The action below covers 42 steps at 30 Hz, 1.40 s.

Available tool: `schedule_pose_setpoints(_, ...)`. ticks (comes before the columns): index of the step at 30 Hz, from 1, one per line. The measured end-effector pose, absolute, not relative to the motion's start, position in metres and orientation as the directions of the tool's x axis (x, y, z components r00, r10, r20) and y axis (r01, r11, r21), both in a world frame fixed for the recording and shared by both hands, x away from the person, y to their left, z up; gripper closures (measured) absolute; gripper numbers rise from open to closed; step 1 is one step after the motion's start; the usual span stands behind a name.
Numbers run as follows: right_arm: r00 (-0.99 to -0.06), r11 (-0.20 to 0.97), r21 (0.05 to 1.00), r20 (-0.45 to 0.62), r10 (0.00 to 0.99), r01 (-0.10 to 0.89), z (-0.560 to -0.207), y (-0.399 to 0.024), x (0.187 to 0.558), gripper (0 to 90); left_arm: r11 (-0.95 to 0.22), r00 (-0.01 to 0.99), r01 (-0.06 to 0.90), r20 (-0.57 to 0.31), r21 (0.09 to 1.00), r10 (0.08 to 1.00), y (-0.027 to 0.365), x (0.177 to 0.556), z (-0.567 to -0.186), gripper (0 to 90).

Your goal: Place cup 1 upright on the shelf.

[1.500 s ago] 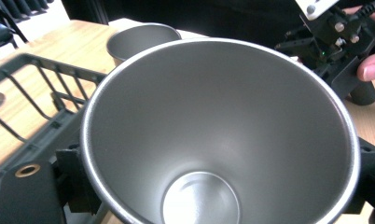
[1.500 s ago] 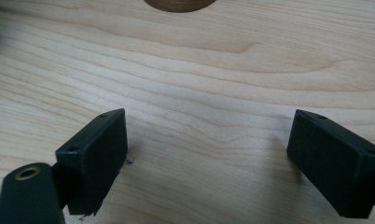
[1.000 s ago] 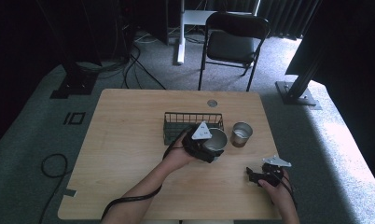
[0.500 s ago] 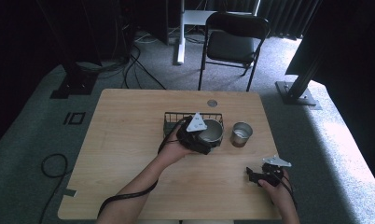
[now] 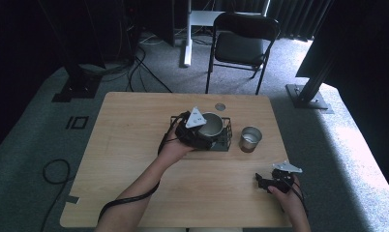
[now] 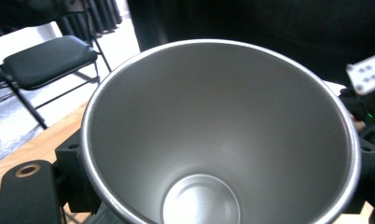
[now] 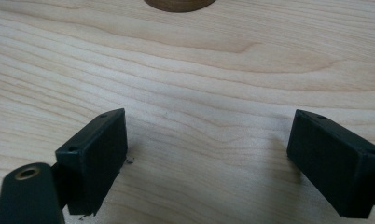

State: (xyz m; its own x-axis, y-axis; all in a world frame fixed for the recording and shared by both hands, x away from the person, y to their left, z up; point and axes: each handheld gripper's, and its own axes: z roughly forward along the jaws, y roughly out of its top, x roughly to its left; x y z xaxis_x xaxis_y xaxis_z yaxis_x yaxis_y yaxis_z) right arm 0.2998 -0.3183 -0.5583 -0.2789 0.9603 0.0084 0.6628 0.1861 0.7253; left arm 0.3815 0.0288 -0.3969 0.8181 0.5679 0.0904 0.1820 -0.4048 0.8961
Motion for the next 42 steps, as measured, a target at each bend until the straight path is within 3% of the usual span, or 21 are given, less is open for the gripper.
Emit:
schedule_pose_setpoints(22, -0.278, 0.185, 0.725, 0.010, 0.960, 0.663, -0.558, -0.318, 0.300, 11.8, -0.302, 0.638, 0.255, 0.075, 0.919, 0.766, 0.061, 0.417, -0.399, 14.5)
schedule_pose_setpoints(42, -0.278, 0.184, 0.725, 0.010, 0.961, 0.664, -0.558, -0.318, 0.300, 11.8, -0.245, 0.545, 0.326, 0.030, 0.913, 0.838, 0.078, 0.439, -0.435, 14.5)
